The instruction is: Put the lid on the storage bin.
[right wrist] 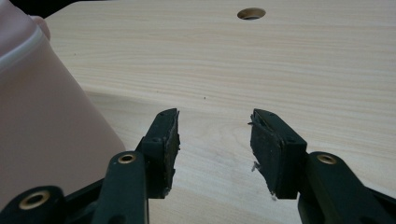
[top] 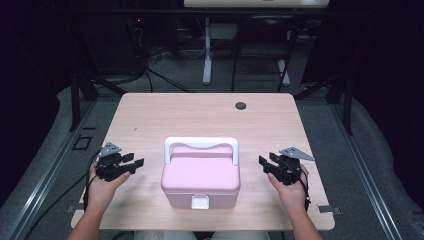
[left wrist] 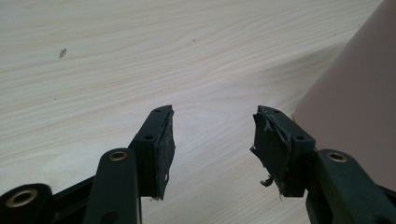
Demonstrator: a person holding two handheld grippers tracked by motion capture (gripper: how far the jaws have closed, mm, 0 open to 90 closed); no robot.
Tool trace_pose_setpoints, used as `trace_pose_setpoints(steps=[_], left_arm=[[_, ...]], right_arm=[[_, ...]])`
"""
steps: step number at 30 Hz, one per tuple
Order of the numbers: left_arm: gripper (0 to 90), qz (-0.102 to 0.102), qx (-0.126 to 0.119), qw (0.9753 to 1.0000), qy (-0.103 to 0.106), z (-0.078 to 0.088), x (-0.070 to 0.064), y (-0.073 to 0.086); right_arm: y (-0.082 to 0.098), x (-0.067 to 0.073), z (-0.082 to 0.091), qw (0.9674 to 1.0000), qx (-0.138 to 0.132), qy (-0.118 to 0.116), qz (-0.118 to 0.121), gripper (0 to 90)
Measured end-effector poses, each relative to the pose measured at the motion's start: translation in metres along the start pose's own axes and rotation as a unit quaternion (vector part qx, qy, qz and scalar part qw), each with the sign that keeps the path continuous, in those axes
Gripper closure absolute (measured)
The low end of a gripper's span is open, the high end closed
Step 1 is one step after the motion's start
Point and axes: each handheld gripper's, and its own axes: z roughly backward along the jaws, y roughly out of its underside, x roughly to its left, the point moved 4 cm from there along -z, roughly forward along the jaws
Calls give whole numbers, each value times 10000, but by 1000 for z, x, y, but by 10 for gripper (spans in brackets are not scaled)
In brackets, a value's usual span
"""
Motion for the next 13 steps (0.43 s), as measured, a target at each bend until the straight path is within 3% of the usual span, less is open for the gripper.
trace_pose_setpoints(steps=[6, 13], left_arm=[[480, 156, 168, 9997, 19, -6, 4, 7], [498, 16, 280, 9996, 34, -10, 3, 9]], right_arm=[[6, -1, -5, 9998, 152, 45, 84, 513], [9, -2, -10, 9987, 266, 201, 383, 462]])
